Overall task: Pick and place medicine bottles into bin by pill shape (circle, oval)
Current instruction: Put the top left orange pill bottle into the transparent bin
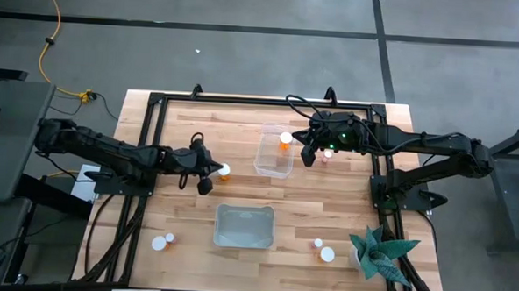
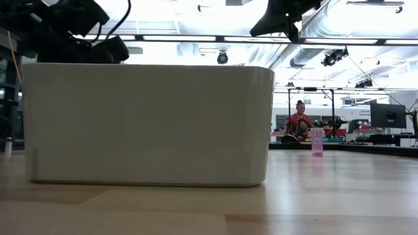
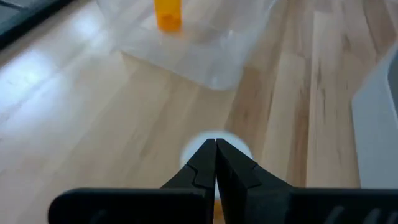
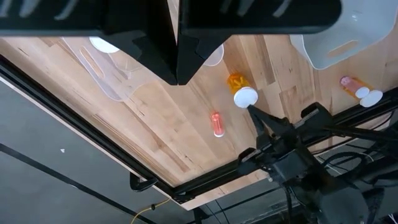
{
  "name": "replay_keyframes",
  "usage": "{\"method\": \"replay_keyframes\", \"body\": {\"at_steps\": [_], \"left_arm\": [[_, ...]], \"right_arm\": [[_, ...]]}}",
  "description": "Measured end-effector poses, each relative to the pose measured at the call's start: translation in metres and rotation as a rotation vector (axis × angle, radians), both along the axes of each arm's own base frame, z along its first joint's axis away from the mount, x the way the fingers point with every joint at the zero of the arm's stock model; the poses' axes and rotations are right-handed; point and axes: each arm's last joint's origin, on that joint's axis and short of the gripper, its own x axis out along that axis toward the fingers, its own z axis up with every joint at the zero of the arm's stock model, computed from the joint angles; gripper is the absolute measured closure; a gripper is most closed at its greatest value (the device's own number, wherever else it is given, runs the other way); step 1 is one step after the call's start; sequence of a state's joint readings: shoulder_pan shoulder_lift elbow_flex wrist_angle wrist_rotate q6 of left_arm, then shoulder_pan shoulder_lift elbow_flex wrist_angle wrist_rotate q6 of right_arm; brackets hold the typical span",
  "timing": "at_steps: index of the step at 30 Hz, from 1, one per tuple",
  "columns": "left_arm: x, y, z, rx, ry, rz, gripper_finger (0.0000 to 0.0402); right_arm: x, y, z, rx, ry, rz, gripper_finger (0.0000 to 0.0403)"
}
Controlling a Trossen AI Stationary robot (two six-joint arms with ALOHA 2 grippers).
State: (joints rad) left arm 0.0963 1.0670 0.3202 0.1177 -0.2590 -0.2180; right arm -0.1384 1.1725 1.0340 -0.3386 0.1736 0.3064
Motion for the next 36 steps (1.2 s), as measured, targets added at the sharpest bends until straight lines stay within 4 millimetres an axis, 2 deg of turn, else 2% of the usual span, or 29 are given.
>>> {"method": "replay_keyframes", "body": {"at_steps": [4, 18, 25, 36], "left_arm": [[0.001, -0.002, -0.007, -0.031, 0.044, -0.056, 0.0401], [0.001, -0.001, -0.011, -0.025, 0.068, -0.040, 0.0401], [0.004, 0.001, 0.006, 0.044, -0.019, -0.014, 0.0401], [0.008, 0.011, -0.006, 0.006, 0.031, -0.031, 0.0401]], "right_arm": [[0.000, 0.000, 0.000, 0.000, 0.000, 0.000, 0.0403], [0.000, 0.000, 0.000, 0.000, 0.000, 0.000, 0.0403], [0.000, 0.000, 0.000, 0.000, 0.000, 0.000, 0.0403], [0.000, 0.000, 0.000, 0.000, 0.000, 0.000, 0.0403]]}}
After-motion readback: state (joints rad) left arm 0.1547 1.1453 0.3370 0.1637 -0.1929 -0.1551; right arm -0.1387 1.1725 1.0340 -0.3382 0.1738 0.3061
